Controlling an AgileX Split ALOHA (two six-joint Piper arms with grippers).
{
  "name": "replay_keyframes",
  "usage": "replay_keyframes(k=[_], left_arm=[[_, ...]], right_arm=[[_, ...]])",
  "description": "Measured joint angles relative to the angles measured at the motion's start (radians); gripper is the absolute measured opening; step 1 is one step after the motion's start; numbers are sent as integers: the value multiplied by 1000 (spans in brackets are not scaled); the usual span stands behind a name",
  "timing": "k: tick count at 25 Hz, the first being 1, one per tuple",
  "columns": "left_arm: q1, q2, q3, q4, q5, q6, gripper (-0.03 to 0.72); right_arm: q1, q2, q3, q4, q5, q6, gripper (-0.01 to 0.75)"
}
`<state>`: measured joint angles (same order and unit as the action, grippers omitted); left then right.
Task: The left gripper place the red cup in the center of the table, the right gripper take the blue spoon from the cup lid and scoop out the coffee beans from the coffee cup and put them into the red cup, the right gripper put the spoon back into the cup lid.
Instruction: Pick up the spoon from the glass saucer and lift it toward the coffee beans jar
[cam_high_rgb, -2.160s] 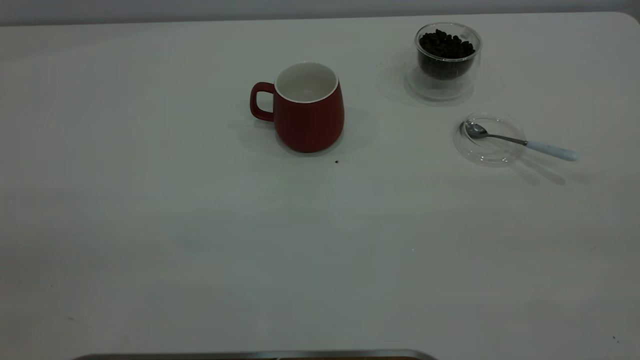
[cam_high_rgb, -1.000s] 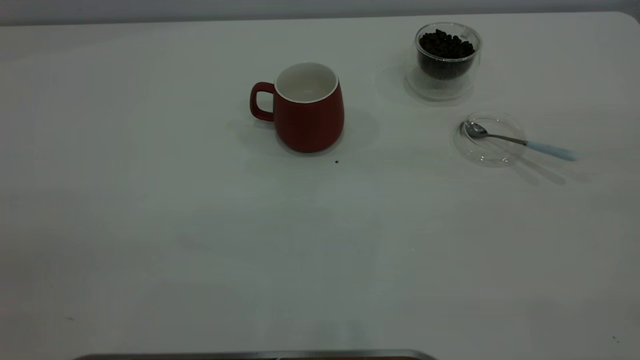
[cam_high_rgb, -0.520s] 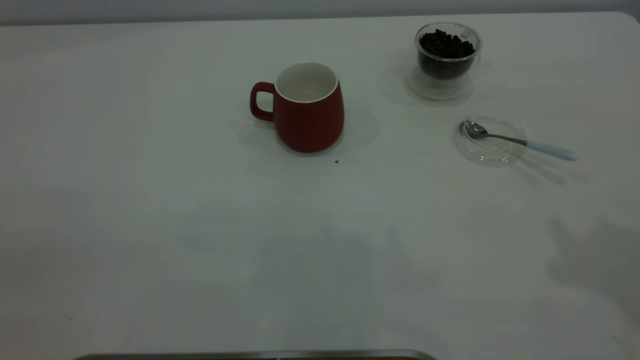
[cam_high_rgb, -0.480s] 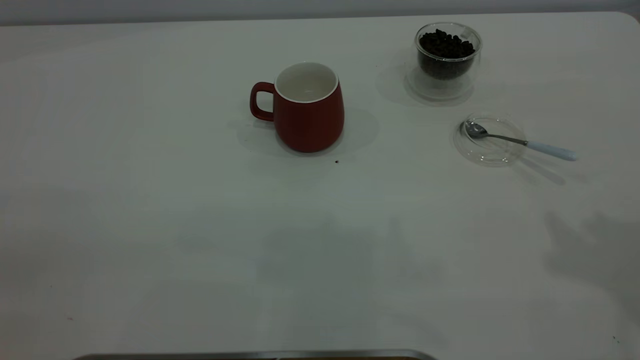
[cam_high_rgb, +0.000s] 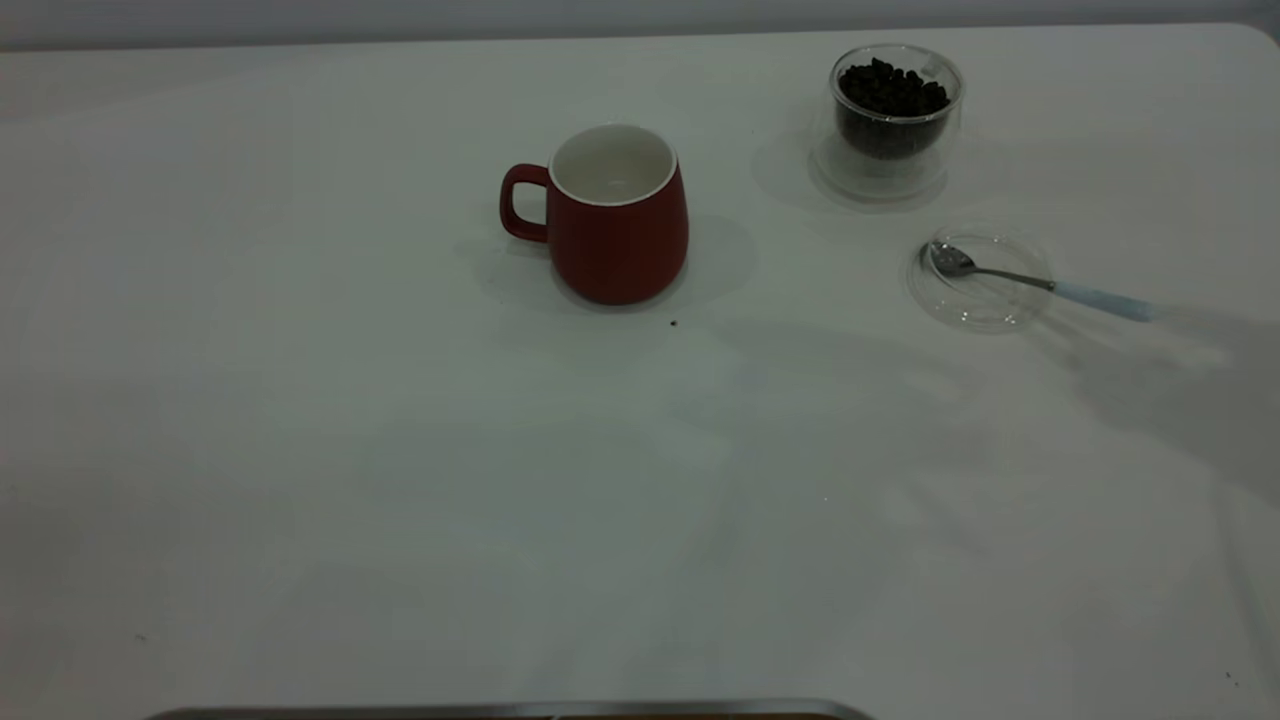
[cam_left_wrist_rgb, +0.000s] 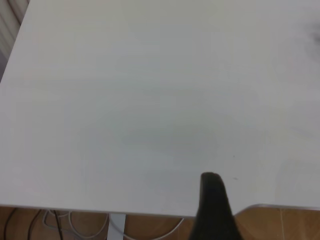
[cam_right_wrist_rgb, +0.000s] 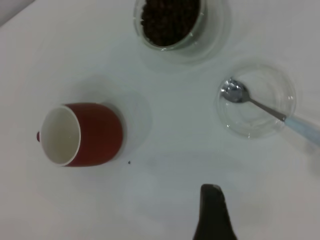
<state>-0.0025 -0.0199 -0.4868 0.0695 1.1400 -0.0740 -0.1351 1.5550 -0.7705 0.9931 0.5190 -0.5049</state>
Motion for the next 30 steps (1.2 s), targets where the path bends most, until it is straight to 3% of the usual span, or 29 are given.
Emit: replay_keyframes(k=[4, 13, 18, 24, 30], left_arm=[[0, 0, 0, 0, 0, 0, 587], [0, 0, 0, -1, -1, 0, 587], [0, 0, 0, -1, -1, 0, 587], [0, 0, 0, -1, -1, 0, 587], [0, 0, 0, -1, -1, 0, 587]], right_arm=[[-78, 103, 0, 158, 70, -160, 569], [-96, 329, 47, 567, 85, -535, 569], [-165, 435, 92, 741, 170, -737, 569], [-265, 552, 116, 784, 258, -860, 569], [-313, 689, 102, 792, 335, -934, 567]])
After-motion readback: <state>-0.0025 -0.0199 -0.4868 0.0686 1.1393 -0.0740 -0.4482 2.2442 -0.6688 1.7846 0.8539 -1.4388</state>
